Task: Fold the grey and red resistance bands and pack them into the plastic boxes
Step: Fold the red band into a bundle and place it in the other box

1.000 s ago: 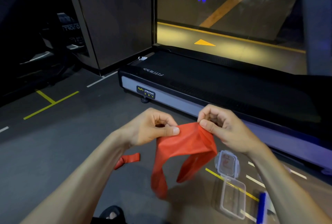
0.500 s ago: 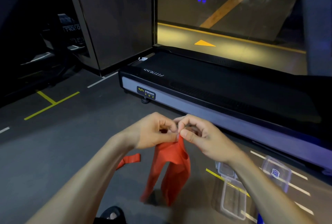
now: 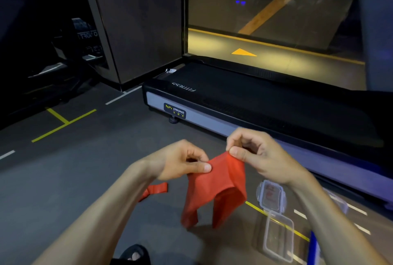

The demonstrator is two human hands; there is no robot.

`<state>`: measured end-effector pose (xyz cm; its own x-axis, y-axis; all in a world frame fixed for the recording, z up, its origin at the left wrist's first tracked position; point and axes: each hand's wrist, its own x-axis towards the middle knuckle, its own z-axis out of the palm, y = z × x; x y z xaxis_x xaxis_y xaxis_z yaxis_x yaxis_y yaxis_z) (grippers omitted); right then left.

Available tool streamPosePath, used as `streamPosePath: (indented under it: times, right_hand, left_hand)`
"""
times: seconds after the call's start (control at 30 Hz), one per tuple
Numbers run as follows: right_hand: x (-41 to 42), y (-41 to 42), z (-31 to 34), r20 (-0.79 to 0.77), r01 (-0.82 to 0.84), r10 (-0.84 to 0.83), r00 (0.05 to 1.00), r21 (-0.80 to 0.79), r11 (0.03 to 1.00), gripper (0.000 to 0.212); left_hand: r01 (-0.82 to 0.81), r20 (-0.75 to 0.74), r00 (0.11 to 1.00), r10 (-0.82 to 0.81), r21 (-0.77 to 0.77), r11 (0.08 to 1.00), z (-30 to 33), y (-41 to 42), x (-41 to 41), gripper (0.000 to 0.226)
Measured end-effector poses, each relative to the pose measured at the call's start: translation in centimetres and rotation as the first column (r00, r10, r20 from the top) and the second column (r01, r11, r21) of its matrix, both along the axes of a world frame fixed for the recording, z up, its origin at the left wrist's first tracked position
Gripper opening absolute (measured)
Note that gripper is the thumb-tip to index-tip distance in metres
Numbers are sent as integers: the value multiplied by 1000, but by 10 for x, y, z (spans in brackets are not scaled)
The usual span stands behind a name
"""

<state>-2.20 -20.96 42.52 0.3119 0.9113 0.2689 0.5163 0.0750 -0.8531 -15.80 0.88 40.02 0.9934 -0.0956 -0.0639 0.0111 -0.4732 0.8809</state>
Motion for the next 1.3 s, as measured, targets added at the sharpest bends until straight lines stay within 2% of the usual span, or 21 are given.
streamPosePath:
  times: [0.37,0.47,0.73,0.83,0.93,1.1,1.23,1.3]
  right_hand:
    - [13,-13,-4,0,62,-62,998,-10,998,7]
    - [15,-15,-6,-6,77,-77,997,-22,997,8]
    - [14,-16,-15,-86,78,-81,993,-43,996,10]
    - [9,-13,-20,-182,44,-47,982,-17,999,15]
    - [-4,-4,-25,-269,-20,26,963,26,999,15]
    - [-22,13,-32,-181,19,-12,983,36,999,10]
    - [-21,14,-30,-22,25,-25,999,-18,1000,5]
    - [-19,13,-24,31,12,-11,999,-56,998,4]
  left_hand:
    - [-56,78,995,65,-113,992,6,-1,1,9]
    - [-70,97,992,84,-141,988,7,-2,1,17]
    - [-46,132,990,56,-81,996,13,-6,0,22]
    - [-40,130,990,50,-77,996,16,-9,1,21]
    - [-22,116,993,22,0,1000,14,-14,4,19]
    - [-39,92,995,27,137,990,9,-20,6,26]
    - [-76,136,990,43,248,966,9,-17,5,24]
    - [-106,181,982,48,324,940,11,-18,4,30]
